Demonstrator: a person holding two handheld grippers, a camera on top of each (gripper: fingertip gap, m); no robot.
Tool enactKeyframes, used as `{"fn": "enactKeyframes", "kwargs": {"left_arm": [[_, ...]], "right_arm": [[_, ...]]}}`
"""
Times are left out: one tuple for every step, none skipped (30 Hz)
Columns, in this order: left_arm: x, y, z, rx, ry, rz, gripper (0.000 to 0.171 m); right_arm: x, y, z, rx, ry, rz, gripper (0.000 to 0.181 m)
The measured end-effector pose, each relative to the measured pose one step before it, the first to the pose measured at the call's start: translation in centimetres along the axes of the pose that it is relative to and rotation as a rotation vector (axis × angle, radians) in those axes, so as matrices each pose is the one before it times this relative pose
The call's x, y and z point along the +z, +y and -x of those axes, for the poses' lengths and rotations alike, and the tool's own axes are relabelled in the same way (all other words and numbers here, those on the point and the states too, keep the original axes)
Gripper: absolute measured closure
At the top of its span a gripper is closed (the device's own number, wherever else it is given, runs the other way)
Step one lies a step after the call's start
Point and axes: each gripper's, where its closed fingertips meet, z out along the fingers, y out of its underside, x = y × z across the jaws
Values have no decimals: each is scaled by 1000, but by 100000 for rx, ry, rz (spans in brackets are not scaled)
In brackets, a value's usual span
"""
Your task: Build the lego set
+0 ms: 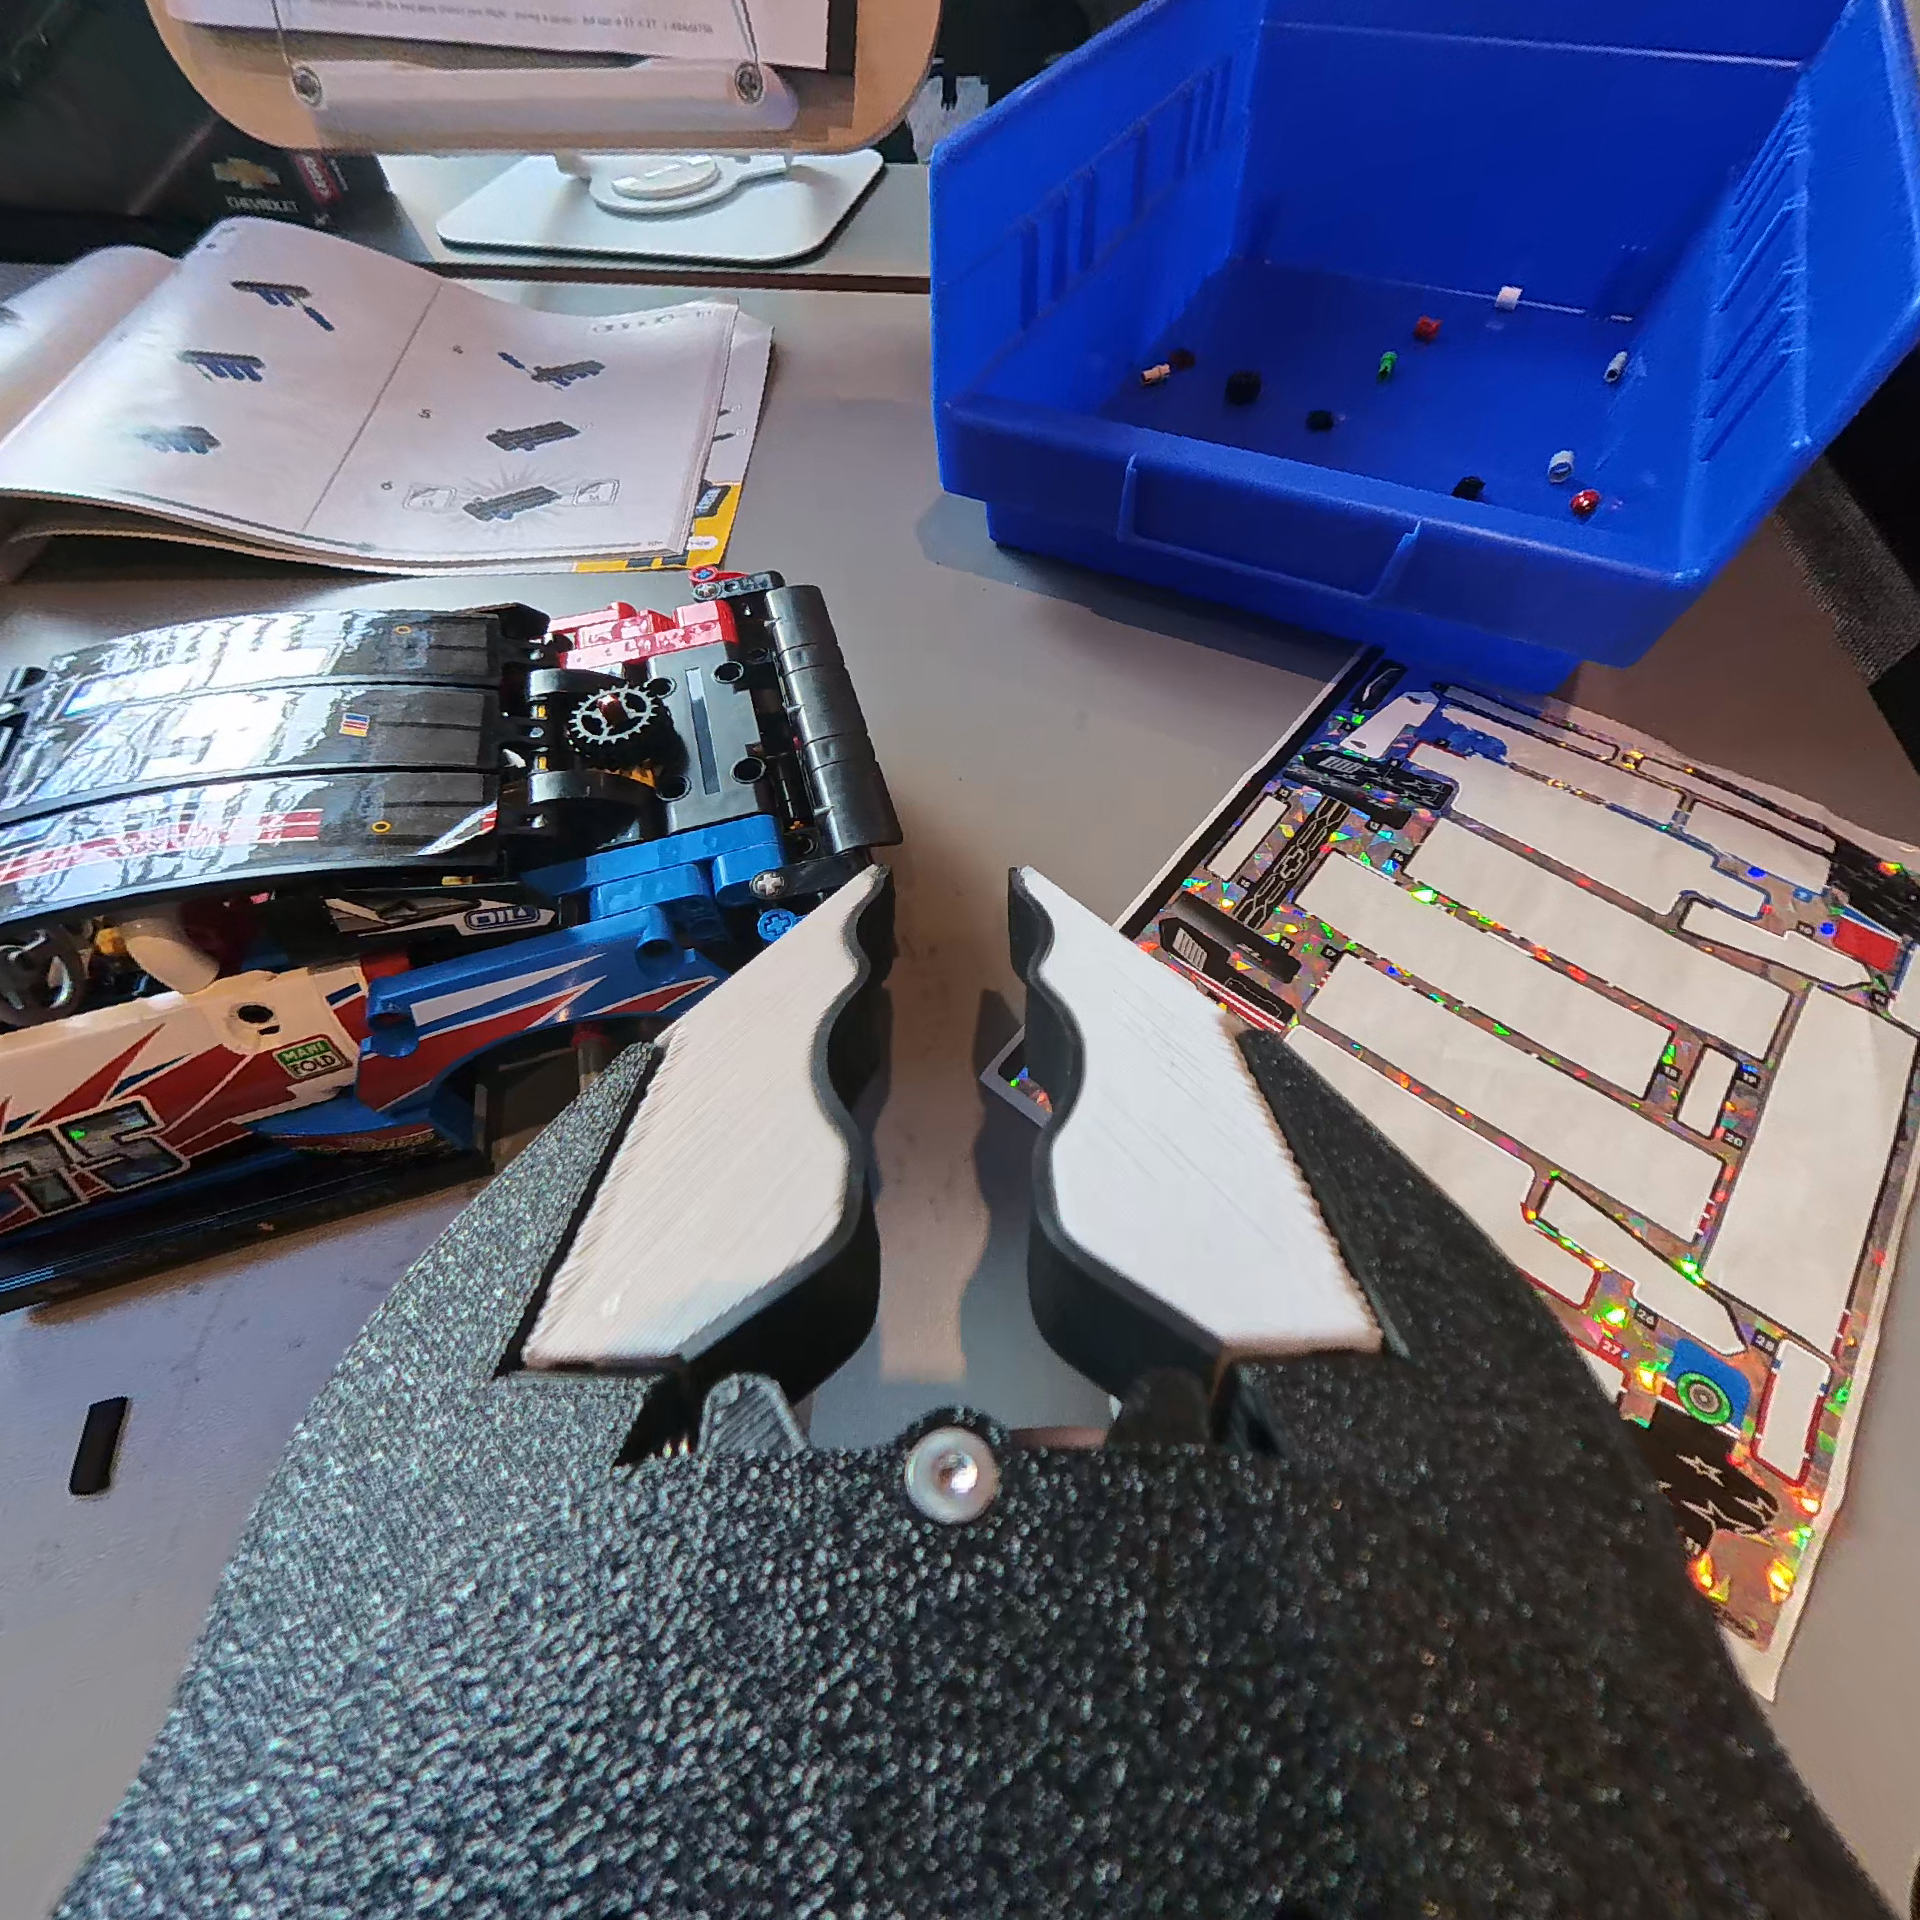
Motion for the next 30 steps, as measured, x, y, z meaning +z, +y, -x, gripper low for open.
{"fn": "enactKeyframes", "kwargs": {"left_arm": [[0, 32, -167, -5, 416, 77, 124], [-8, 51, -240, 33, 639, 143, 123], [-18, 66, -311, 156, 738, 221, 123], [-14, 67, -370, 371, 861, 198, 123], [-18, 61, -352, 673, 760, 84, 122], [7, 58, -277, 777, 439, 76, 122], [29, 77, -188, 684, 287, 217, 121], [38, 87, -97, 282, 182, 342, 121], [25, 67, -55, -176, 365, 243, 122], [18, 44, -12, -463, 280, 278, 122], [13, 18, 35, -563, 109, 148, 121], [7, -18, 28, -390, 160, -50, 121], [-3, -12, 43, -143, -31, -48, 121], [10, 0, 47, 63, -177, -21, 121], [6, 3, 27, 147, -138, -47, 121], [14, 9, 11, 92, -11, 21, 121], [15, 27, -13, 20, 18, 121, 121], [9, 25, -11, -37, -3, 74, 121], [-7, -12, -17, 7, 77, -9, 121], [-30, -26, -10, 50, -8, -81, 121], [-36, -67, 46, 16, -187, -255, 121], [-51, -88, 83, -131, -289, -371, 121], [-22, -59, 107, -317, -211, -254, 121], [9, -11, 91, -444, -19, 2, 121], [40, 49, 78, -400, -14, 273, 121], [54, 73, 56, -275, -29, 324, 121], [29, 52, -4, -198, 82, 199, 121], [21, 48, -69, -20, 269, 173, 121], [7, 38, -142, 211, 412, 114, 121], [3, 34, -186, 450, 401, 31, 121]], "right_arm": [[-12, -19, -2, -175, 189, -140, 160], [-6, -21, -12, -187, 199, -136, 160], [-3, -7, 9, -198, 146, -103, 160], [7, -19, 6, -199, 108, -52, 160], [24, 2, 7, -152, 122, 9, 160], [36, -10, 1, -104, 135, 55, 160], [35, -20, 2, -82, 91, -38, 161], [28, -14, 0, -95, 150, -15, 161], [6, -17, -6, -159, 218, -37, 161], [-4, -7, -9, -292, 324, -99, 161], [-29, -29, -4, -448, 420, -214, 161], [-30, -45, 22, -599, 363, -368, 161], [-49, -56, 41, -669, 252, -437, 161], [-43, -43, 36, -605, 163, -380, 161], [-14, -26, 31, -399, 87, -197, 161], [6, -1, 17, -95, -19, 15, 161], [-3, 4, -14, 212, -96, 24, 161], [-22, -26, -32, 450, -98, -239, 161], [-58, -60, -47, 598, -156, -499, 161], [-59, -70, -53, 695, -214, -582, 161], [-60, -71, -52, 745, -195, -580, 161], [-63, -59, -60, 701, -110, -566, 161], [-48, -66, -60, 590, -64, -461, 161], [-33, -30, -35, 418, -88, -279, 161], [-1, -12, -8, 225, -84, -98, 161], [-2, 2, -8, 35, -28, 19, 161], [14, 6, 24, -142, 8, 98, 161], [21, 20, 21, -262, 17, 148, 161], [24, 16, 36, -320, -19, 119, 161], [23, 2, 54, -314, -43, 86, 161]]}}
